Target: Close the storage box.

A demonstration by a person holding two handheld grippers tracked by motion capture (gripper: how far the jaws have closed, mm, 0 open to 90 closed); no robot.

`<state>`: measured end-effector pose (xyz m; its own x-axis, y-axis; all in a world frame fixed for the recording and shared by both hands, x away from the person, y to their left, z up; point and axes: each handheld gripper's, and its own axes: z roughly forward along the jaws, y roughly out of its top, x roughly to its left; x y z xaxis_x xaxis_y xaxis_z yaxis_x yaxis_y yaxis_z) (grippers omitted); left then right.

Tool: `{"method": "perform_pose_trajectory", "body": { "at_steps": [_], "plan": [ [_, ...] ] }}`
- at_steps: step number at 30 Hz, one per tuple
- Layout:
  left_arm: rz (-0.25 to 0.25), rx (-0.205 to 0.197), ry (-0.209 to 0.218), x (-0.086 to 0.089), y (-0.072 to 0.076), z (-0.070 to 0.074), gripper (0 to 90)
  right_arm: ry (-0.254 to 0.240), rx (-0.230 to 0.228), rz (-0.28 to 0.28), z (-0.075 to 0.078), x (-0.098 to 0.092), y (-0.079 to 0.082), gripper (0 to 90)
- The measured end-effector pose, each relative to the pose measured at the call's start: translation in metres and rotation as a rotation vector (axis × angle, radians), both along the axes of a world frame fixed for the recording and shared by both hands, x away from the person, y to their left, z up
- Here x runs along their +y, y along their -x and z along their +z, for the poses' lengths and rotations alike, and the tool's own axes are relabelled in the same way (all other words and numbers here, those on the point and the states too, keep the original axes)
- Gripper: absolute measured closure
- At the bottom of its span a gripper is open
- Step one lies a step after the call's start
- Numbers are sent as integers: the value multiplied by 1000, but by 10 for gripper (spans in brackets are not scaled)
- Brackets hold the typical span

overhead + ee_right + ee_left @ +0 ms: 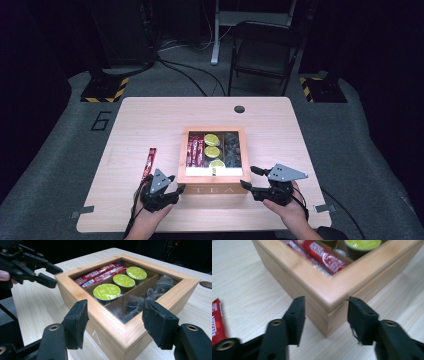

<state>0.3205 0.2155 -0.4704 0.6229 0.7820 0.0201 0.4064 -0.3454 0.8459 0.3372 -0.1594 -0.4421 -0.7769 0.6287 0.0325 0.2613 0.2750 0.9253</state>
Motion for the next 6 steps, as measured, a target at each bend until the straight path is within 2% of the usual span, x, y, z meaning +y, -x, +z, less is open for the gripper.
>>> {"method": "perform_pose_trajectory", "body": {
  "at_steps": [1,2,6],
  "plan": [
    [-2,16,7,2,1,2,435,1,1,-1,0,0,0,371],
    [5,16,8,3,1,3,405,4,2,-9,-1,-1,0,371],
    [20,9,10,6,3,2,397,7,1,-19,-3,-2,-2,370]
  ]
}}
